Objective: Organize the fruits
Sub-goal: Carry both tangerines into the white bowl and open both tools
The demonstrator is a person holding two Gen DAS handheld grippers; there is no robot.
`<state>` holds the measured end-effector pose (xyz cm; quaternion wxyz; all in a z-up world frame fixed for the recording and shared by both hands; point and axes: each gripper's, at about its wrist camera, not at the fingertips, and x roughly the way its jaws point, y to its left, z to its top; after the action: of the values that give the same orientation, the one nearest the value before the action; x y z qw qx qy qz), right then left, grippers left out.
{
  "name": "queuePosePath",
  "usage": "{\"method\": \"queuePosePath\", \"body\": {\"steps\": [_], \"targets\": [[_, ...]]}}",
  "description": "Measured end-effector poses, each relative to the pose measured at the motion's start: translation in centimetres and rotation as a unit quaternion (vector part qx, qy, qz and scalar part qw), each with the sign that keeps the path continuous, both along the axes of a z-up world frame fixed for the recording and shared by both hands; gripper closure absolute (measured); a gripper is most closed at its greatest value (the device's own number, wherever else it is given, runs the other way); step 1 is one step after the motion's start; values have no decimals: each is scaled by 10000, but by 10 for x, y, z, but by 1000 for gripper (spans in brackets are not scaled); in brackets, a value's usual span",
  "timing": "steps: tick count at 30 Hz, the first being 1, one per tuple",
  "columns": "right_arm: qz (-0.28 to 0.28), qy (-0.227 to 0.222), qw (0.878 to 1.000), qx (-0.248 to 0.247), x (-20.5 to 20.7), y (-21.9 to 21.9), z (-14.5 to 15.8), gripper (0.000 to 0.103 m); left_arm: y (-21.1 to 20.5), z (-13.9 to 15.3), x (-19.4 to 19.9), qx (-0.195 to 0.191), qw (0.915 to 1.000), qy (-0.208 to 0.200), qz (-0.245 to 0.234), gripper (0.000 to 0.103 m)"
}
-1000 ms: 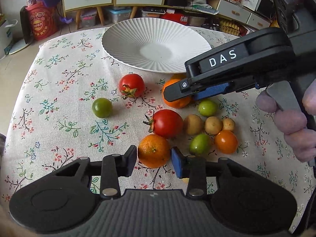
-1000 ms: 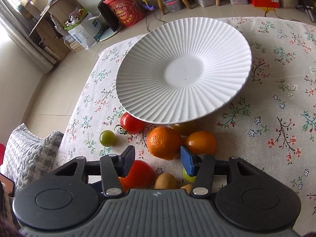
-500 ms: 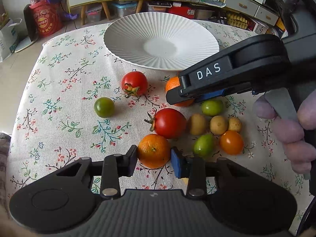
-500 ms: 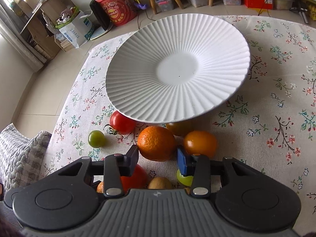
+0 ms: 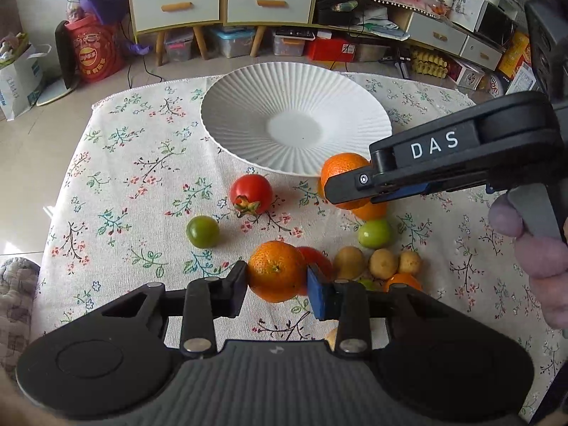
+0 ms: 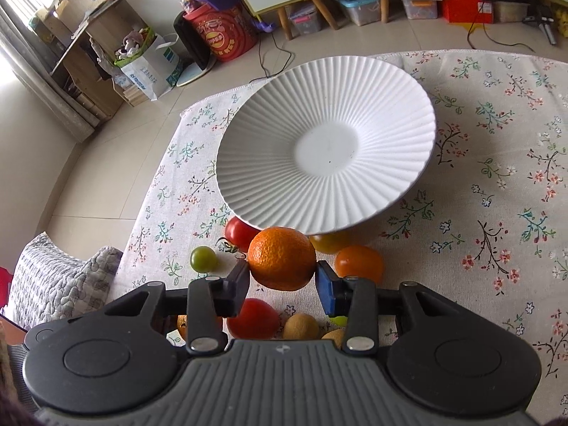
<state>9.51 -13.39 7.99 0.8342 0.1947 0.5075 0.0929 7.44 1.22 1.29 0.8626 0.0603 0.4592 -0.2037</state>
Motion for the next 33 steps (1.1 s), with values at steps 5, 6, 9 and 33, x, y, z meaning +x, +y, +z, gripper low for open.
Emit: {"method": "queuePosePath", "body": {"steps": [5, 6, 9, 33], "targets": [[-296, -190, 9993, 92, 6, -15, 9, 66, -8, 10, 11, -202, 9996, -164, 132, 72], [-338, -215, 9991, 120, 7, -18, 10, 66, -12, 12, 14, -244, 9994, -213, 149, 72], [-480, -272, 9983, 170, 12, -28, 11, 66, -23, 14, 24, -288, 9988, -363, 154, 72], [-575, 56, 9970, 510, 78, -51, -25, 66, -71, -24, 88, 211, 9949, -963, -215, 72]]}}
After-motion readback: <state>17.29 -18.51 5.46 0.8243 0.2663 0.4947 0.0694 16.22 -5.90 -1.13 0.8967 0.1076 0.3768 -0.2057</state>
